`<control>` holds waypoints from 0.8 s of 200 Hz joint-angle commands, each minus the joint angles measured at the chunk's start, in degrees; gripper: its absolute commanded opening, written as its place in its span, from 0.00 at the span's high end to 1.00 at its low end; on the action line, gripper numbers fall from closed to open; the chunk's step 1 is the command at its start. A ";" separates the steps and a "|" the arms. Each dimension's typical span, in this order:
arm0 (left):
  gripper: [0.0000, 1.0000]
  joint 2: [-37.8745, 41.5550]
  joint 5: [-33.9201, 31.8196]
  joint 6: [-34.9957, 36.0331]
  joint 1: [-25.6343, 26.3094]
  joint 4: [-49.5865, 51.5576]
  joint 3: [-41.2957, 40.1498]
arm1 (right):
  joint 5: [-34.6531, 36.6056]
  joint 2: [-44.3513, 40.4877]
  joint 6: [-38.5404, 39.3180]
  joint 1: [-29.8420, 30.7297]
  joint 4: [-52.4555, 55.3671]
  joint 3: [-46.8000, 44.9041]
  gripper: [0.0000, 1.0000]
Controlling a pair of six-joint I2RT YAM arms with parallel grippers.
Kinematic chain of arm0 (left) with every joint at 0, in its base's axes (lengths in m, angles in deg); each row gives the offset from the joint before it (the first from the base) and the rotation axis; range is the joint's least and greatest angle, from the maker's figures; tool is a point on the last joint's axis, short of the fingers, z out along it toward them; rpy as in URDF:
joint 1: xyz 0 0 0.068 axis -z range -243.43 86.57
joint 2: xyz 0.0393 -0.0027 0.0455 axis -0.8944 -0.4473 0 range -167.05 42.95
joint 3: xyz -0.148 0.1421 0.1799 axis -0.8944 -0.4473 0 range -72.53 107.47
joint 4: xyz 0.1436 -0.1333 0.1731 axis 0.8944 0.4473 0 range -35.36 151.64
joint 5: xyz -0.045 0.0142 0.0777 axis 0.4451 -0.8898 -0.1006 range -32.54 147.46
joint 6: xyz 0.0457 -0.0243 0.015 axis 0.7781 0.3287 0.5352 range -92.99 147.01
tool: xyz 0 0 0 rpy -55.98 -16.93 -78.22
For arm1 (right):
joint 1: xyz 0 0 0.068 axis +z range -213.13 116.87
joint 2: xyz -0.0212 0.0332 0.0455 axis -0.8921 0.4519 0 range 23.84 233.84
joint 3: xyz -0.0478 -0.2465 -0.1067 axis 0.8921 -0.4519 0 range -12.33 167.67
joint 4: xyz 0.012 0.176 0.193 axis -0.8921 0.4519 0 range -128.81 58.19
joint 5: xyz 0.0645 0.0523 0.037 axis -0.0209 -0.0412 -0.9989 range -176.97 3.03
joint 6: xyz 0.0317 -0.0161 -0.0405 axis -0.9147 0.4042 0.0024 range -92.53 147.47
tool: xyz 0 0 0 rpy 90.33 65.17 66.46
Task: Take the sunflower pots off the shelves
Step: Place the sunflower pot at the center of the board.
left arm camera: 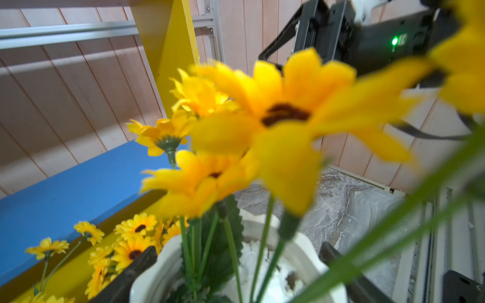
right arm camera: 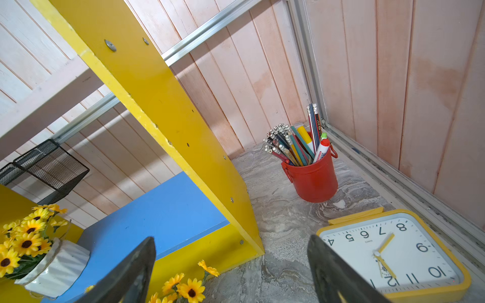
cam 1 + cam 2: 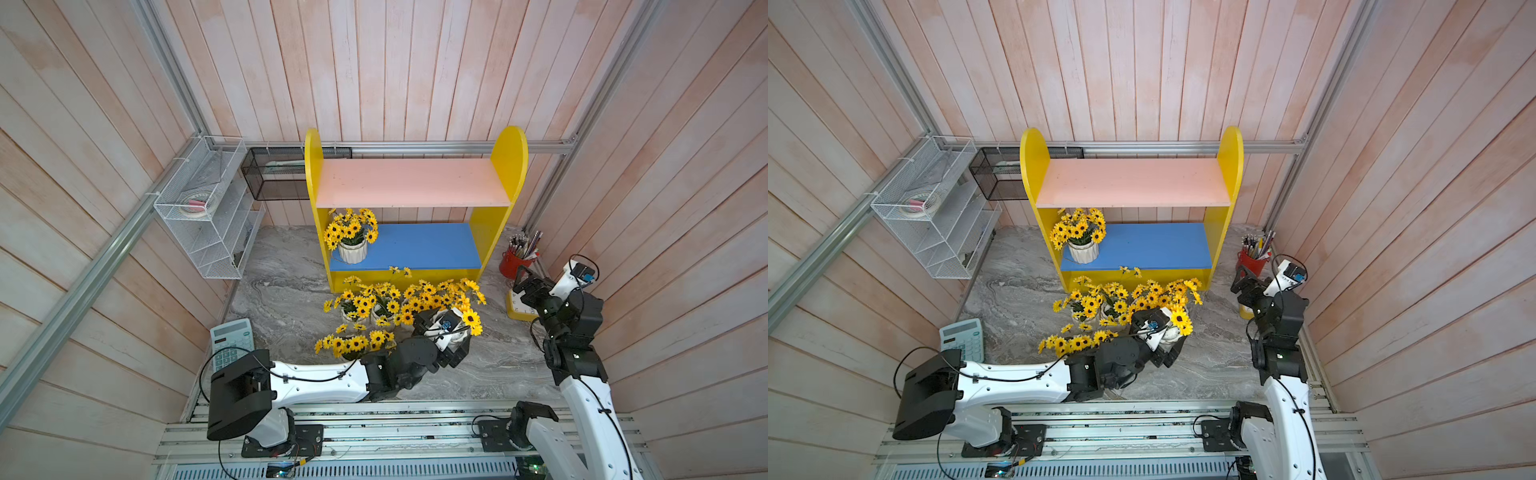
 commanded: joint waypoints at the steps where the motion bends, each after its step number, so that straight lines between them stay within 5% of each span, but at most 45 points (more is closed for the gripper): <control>1: 1.00 -3.00 -6.36 -2.69 1.65 -13.24 -0.49 | -1.14 -0.54 -0.10 -0.32 0.75 2.11 0.10; 68: 1.00 -16.46 -6.43 -1.63 3.92 -24.32 2.05 | -0.38 -1.77 0.25 -0.25 1.16 1.65 0.10; 160: 1.00 -28.99 -4.54 -4.80 4.12 -25.93 8.23 | 0.37 -2.12 1.13 0.89 1.01 1.21 0.10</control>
